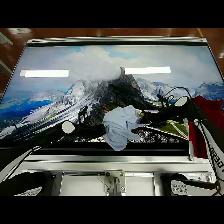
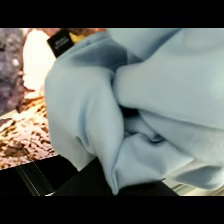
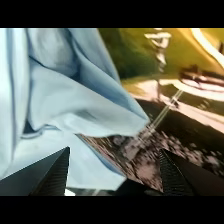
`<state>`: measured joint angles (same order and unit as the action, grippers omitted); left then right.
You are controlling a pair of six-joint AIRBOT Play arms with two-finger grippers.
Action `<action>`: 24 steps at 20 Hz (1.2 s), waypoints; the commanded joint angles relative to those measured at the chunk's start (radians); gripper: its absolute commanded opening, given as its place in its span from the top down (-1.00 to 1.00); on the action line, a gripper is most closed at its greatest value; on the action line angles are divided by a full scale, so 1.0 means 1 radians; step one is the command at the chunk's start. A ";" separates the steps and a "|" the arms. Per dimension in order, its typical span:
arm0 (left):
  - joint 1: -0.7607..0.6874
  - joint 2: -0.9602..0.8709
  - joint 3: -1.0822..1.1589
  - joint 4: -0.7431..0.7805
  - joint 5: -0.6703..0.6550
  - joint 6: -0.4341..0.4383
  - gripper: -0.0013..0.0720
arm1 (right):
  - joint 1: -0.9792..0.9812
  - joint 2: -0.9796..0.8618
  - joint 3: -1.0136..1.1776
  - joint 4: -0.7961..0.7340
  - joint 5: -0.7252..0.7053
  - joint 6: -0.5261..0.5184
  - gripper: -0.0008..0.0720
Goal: Fold the shirts.
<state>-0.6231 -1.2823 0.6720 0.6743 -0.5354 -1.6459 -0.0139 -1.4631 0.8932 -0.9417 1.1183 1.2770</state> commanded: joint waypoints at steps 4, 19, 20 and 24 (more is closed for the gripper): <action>0.000 0.016 0.019 -0.002 -0.025 0.014 0.86 | 0.068 -0.036 0.002 0.028 -0.145 0.051 -0.15; 0.304 0.444 0.516 0.240 -0.215 0.143 0.86 | 0.067 0.428 0.503 -0.253 -0.107 0.040 0.79; 0.315 0.465 0.595 0.240 -0.217 0.142 0.86 | 0.067 0.478 0.550 -0.252 -0.127 0.043 0.79; 0.318 0.485 0.824 0.304 -0.336 0.142 0.86 | 0.067 0.627 0.655 -0.286 -0.112 0.050 0.79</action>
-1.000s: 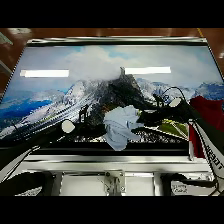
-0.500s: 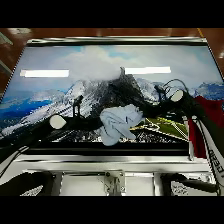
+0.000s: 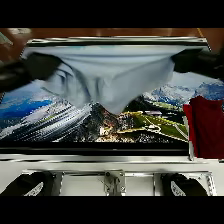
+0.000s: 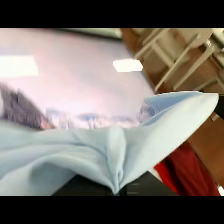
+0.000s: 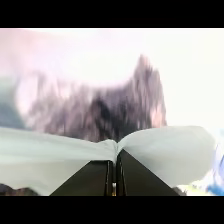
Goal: Fold the shirts.
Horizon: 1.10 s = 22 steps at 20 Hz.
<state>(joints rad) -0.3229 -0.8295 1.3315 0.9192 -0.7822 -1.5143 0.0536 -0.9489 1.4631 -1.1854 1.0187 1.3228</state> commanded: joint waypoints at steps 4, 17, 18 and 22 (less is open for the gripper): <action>0.017 0.044 0.227 0.138 -0.257 0.008 0.86 | -0.001 0.225 0.094 -0.092 0.050 0.012 0.79; 0.017 0.051 -0.019 0.140 -0.681 -0.198 0.86 | -0.001 0.121 0.092 -0.028 0.322 0.055 0.79; 0.017 0.051 -0.088 0.141 -0.676 -0.209 0.86 | -0.001 0.064 0.080 -0.004 0.351 0.071 0.79; 0.047 0.027 -0.299 0.242 -0.434 -0.220 0.86 | 0.013 -0.178 -0.003 0.018 0.304 0.089 0.79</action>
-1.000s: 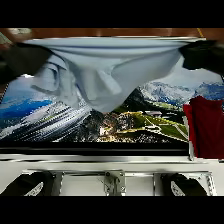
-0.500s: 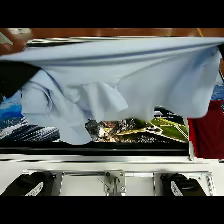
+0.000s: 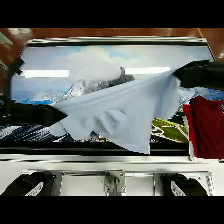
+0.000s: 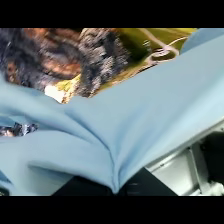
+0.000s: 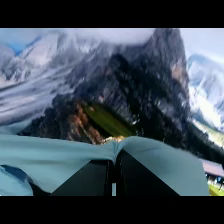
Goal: Fold the shirts.
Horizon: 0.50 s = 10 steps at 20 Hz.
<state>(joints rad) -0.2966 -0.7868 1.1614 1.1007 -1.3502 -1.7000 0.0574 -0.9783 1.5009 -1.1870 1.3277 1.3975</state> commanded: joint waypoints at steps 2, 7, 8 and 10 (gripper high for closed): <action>0.086 -0.077 -0.137 0.075 0.286 -0.033 0.86 | 0.015 -0.276 -0.045 0.027 -0.118 0.015 0.79; 0.163 -0.321 -0.137 -0.070 0.559 0.138 0.86 | 0.015 -0.516 -0.045 0.231 -0.350 0.039 0.79; 0.159 -0.381 -0.137 -0.117 0.565 0.166 0.86 | 0.015 -0.553 -0.045 0.270 -0.346 0.039 0.79; 0.157 -0.502 -0.136 -0.177 0.565 0.186 0.86 | 0.015 -0.618 -0.045 0.303 -0.311 0.056 0.79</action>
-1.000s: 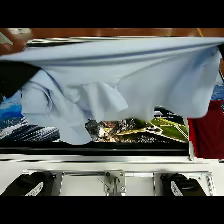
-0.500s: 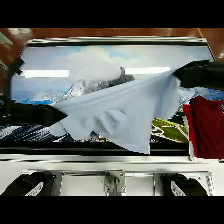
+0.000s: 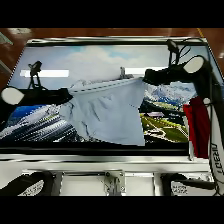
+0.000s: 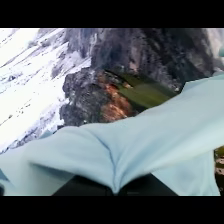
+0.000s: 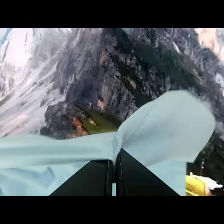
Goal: Fold the shirts.
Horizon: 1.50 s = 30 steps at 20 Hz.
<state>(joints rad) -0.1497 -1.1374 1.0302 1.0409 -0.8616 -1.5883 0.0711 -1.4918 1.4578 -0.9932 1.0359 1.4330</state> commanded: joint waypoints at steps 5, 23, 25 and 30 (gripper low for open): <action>0.019 -0.293 -0.004 -0.306 0.050 0.074 -0.49 | 0.000 -0.157 -0.001 0.134 0.022 0.055 -0.66; 0.220 0.141 -0.692 -0.386 -0.079 0.200 -0.98 | -0.435 0.262 -0.552 0.156 0.372 -0.170 -0.89; 0.164 0.119 -0.695 -0.405 -0.005 0.216 -0.98 | -0.435 0.262 -0.554 0.154 0.372 -0.188 -0.89; 0.072 0.065 -0.695 -0.478 0.222 0.216 -0.98 | -0.435 0.262 -0.554 0.154 0.371 -0.200 -0.89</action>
<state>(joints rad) -0.0303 -1.0473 0.3504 0.6197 -0.7971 -1.3785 -0.3614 -1.2331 0.9138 -0.8577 1.4117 1.2446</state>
